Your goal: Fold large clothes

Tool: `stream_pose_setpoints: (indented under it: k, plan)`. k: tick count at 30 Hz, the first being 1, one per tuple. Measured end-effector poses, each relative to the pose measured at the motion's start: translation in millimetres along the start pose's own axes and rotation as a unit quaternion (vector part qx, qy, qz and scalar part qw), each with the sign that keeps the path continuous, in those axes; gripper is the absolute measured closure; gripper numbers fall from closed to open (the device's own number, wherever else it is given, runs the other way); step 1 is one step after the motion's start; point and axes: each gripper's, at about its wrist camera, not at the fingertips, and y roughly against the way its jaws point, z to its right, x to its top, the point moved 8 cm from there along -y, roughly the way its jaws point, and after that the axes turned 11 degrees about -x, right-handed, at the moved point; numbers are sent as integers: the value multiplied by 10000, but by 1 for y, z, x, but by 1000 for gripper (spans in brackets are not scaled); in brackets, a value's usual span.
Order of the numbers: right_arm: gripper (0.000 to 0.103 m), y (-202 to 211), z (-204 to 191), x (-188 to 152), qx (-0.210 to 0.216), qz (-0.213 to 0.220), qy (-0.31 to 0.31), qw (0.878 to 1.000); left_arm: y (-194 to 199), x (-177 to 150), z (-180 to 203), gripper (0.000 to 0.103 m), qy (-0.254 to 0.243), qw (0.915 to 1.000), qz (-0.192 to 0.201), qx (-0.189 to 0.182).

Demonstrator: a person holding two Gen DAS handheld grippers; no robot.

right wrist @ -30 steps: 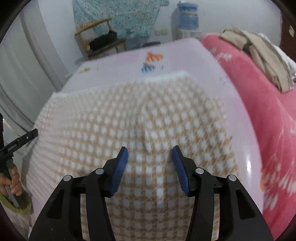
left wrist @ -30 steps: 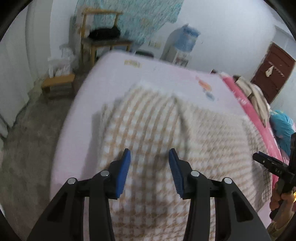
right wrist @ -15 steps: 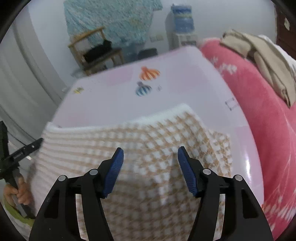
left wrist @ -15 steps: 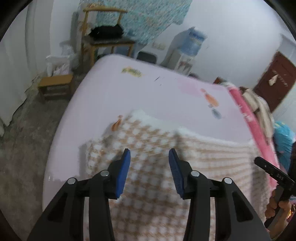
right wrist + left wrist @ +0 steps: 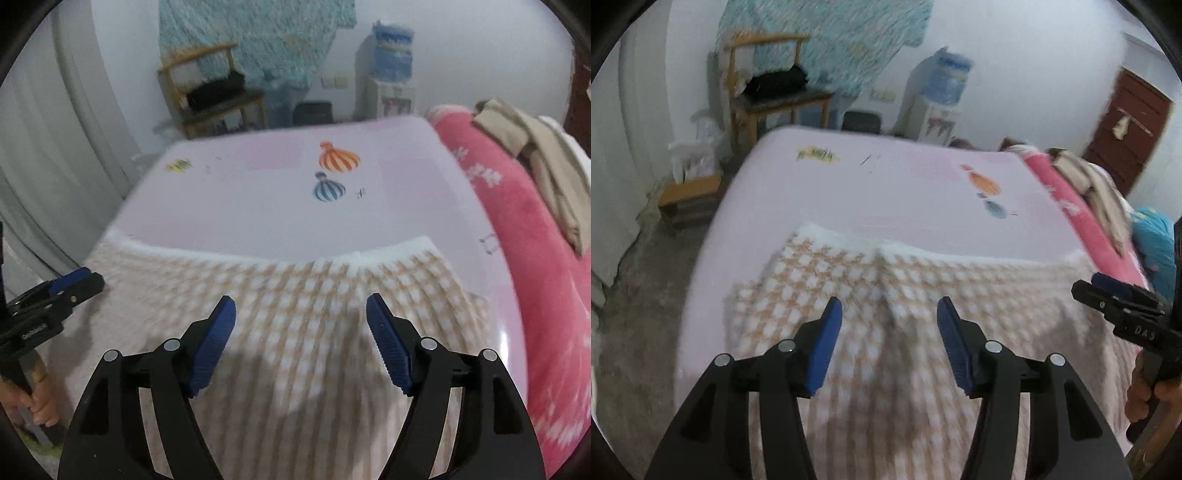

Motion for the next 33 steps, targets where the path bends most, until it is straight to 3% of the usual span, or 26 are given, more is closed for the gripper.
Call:
stream_pose_setpoints:
  k: [6,15,19,25,28,33]
  plan:
    - [33,62,-20,-65,388,118,301,9987,50,-56,42,49,-605,9974,-114,-383]
    - [25,94,-18,-139,112,-89,134,9998,74,-140,69,40,-704,9962,-481,-186]
    - [18,114,-18,-151,128,-29,86,9999,101,-142,81,24,-744,9970,-152,-146]
    - [9,175,-24,-157,-34,647,92,9979,152,-134,100,6,-773,9956,531,-52]
    - [8,204,-24,-154,-177,1030,110,9945,176,-129,110,6,-961,9916,854,141]
    - [8,235,-18,-150,-390,1387,57,9895,202,-126,121,6,-1055,9884,1084,127]
